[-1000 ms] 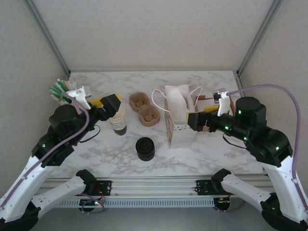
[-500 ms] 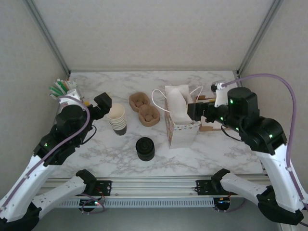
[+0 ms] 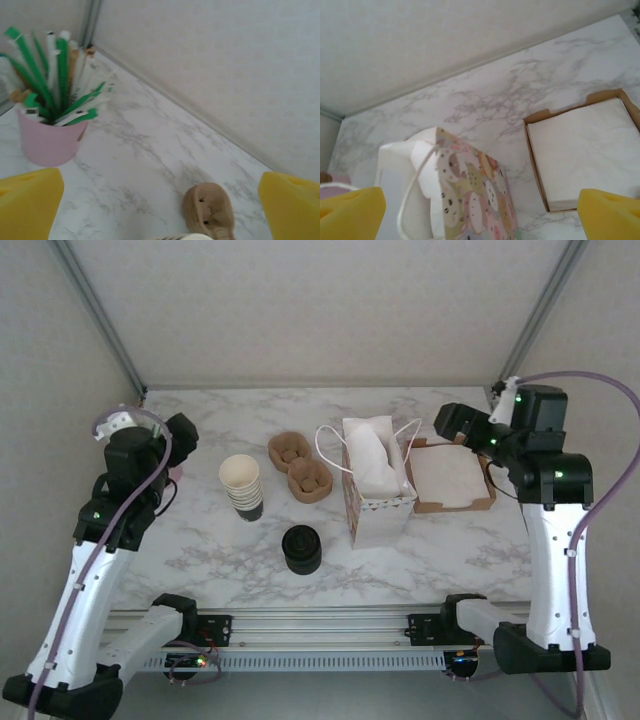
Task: Pack the takeout coffee
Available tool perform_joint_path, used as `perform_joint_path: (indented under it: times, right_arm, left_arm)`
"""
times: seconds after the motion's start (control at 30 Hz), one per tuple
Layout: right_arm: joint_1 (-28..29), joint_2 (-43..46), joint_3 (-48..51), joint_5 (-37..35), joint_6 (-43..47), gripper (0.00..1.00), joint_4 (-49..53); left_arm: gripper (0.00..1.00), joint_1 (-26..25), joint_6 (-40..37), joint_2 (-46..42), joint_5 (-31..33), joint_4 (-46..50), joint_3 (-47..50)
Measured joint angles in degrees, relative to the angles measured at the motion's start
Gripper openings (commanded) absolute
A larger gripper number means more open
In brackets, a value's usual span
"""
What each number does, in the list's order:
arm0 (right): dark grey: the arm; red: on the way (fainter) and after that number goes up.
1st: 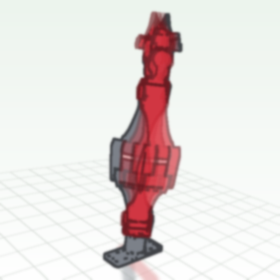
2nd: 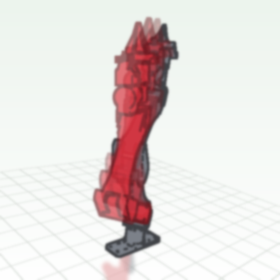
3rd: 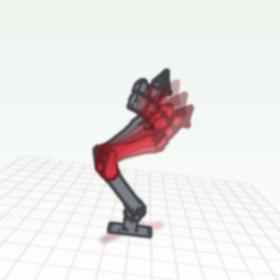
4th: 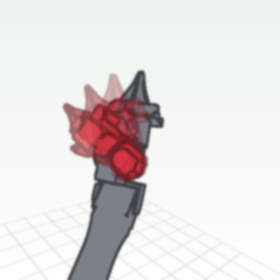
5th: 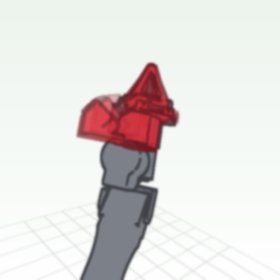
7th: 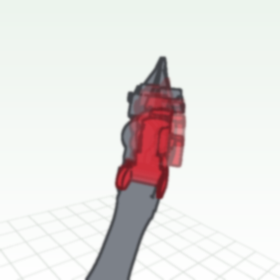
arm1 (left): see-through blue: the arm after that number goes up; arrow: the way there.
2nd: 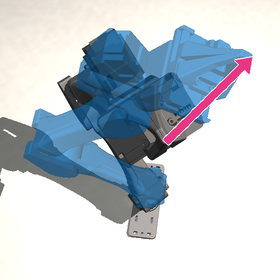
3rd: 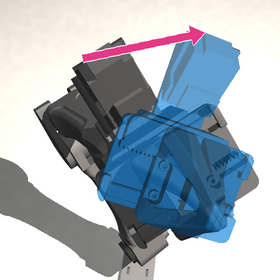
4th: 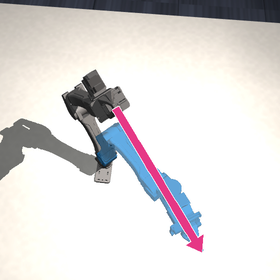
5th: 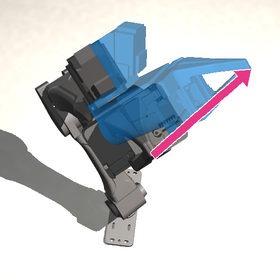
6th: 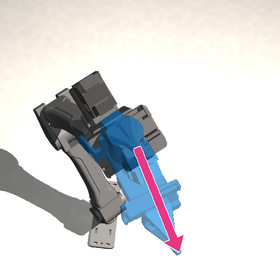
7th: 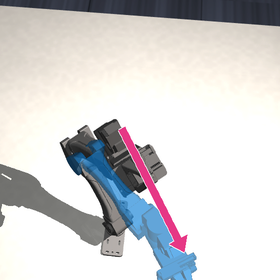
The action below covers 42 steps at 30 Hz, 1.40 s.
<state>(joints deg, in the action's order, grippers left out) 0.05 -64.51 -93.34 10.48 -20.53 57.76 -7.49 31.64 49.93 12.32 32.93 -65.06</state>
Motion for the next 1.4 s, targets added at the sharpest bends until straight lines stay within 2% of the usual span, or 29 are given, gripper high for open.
perform_joint_path:
  times: [0.13, 0.23, 0.33, 0.77, 0.93, 1.07, 1.2, 1.4]
  right_arm:
    - [-10.43, 2.03, 6.56, 4.79, -2.71, 0.99, -2.84]
    - [-16.35, 4.96, 13.51, 6.84, -5.05, 0.99, -5.92]
    - [-18.99, 8.66, 20.17, 7.3, -7.32, 0.99, -9.16]
    - [-19.19, 21.33, 43.78, 4.04, -10.99, 0.99, -29.11]
    - [-17.46, 24.94, 52.96, 1.86, -9.6, 0.99, -37.03]
    - [-14.6, 27.58, 58.82, -1.31, -7.74, 0.99, -43.04]
    - [-12.24, 28.7, 63.52, -4.94, -5.14, 0.99, -48.09]
    - [-10.19, 29.75, 71.82, -9.46, -1.86, 0.99, -55.65]
  left_arm:
    - [1.0, 6.08, 0.04, -1.46, -5.55, -0.7, 6.03]
    - [1.0, 8.68, 0.17, -2.8, -8.15, -1.05, 10.05]
    - [1.0, 9.9, 0.92, -5.27, -8.98, -1.6, 13.49]
    - [1.0, 10.23, 4.48, -16.28, -6.71, -7.45, 29.35]
    - [1.0, 10.21, 4.52, -17.97, -6.43, -14.97, 36.65]
    - [1.0, 9.77, 3.56, -16.13, -5.66, -22.05, 42.49]
    - [1.0, 9.4, 1.07, -13.03, -3.82, -27.19, 45.29]
    - [1.0, 9.4, -4.79, -15.08, -3.52, -39.01, 51.3]
